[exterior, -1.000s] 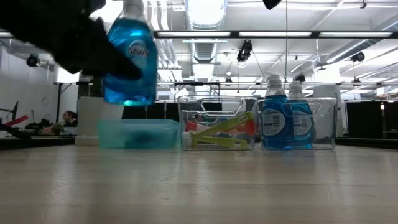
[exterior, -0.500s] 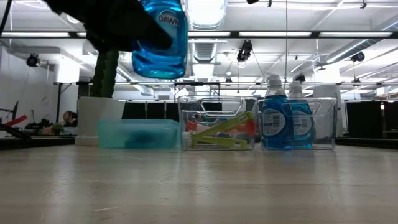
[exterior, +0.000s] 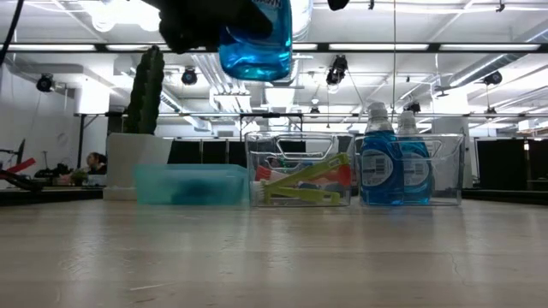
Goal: Pick & Place Kitchen Sink Supplies
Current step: Put the blue dishwashing liquid bottle into the right transparent bin
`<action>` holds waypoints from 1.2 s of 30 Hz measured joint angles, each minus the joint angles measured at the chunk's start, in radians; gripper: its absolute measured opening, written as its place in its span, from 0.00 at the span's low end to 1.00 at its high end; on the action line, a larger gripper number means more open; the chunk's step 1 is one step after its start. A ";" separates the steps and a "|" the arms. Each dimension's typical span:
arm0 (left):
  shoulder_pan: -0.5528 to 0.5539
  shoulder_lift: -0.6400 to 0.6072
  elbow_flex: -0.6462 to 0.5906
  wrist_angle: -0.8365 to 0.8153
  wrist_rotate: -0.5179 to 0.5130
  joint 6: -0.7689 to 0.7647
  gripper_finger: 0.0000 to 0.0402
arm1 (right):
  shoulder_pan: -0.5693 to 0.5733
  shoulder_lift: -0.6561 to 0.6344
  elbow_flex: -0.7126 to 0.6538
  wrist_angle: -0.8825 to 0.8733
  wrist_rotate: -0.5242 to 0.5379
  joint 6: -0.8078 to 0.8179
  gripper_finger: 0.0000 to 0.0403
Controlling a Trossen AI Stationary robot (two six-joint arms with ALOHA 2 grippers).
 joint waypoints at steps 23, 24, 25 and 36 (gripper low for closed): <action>0.070 0.000 0.072 -0.003 0.071 0.139 0.41 | -0.047 0.067 0.078 0.035 -0.053 0.065 0.57; 0.072 0.000 0.072 -0.003 0.077 0.140 0.41 | -0.047 0.089 0.102 0.026 -0.052 0.065 0.57; 0.074 0.000 0.071 -0.005 0.080 0.139 0.41 | -0.047 0.107 0.123 0.006 -0.051 0.065 0.57; 0.075 0.000 0.071 -0.019 0.086 0.139 0.41 | -0.036 0.211 0.306 -0.219 -0.054 0.013 0.56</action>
